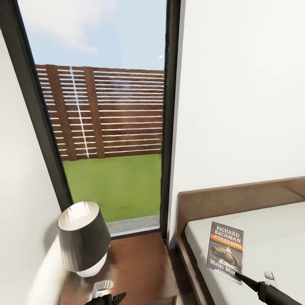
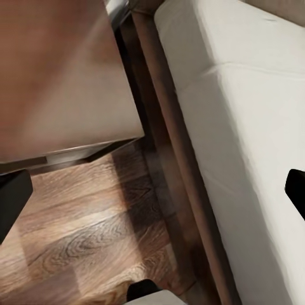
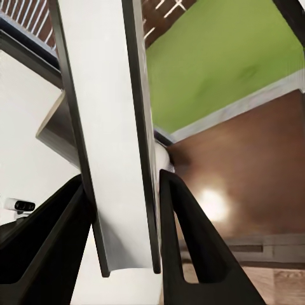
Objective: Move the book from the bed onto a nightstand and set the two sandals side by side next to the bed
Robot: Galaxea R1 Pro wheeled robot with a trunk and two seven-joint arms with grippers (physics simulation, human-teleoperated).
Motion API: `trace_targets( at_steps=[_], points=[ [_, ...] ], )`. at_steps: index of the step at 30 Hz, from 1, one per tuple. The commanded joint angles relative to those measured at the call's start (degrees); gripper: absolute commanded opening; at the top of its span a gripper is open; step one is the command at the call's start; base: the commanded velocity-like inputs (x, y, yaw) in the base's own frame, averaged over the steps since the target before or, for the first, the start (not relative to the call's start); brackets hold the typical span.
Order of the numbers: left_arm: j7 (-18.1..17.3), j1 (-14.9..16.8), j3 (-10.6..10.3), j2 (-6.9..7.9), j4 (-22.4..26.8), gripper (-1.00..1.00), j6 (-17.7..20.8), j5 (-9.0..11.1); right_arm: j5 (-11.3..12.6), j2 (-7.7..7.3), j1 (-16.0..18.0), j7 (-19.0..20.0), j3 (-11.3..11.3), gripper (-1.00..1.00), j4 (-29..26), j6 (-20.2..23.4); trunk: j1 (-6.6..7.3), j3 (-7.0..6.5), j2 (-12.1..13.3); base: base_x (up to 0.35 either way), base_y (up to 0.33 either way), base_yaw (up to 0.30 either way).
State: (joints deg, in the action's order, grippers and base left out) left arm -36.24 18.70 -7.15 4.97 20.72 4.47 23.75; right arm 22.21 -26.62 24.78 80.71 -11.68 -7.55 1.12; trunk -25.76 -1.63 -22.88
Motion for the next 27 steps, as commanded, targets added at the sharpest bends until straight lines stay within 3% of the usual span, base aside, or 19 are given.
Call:
trace_targets(
  at_steps=[1, 27],
  points=[
    [-0.1, 0.0, -0.3, 0.04, 0.0, 1.00, 0.5, 0.6, -0.1, -0.01, 0.0, 0.1, -0.2, -1.00, 0.0, 0.1, -0.02, 0.00, 0.0, 0.000, 0.000, 0.188],
    [-0.1, 0.0, -0.3, 0.04, 0.0, 1.00, 0.5, 0.6, -0.1, -0.02, 0.0, 0.3, -0.2, -1.00, 0.1, 0.2, -0.02, -0.41, 0.0, 0.000, 0.000, 0.173]
  ],
)
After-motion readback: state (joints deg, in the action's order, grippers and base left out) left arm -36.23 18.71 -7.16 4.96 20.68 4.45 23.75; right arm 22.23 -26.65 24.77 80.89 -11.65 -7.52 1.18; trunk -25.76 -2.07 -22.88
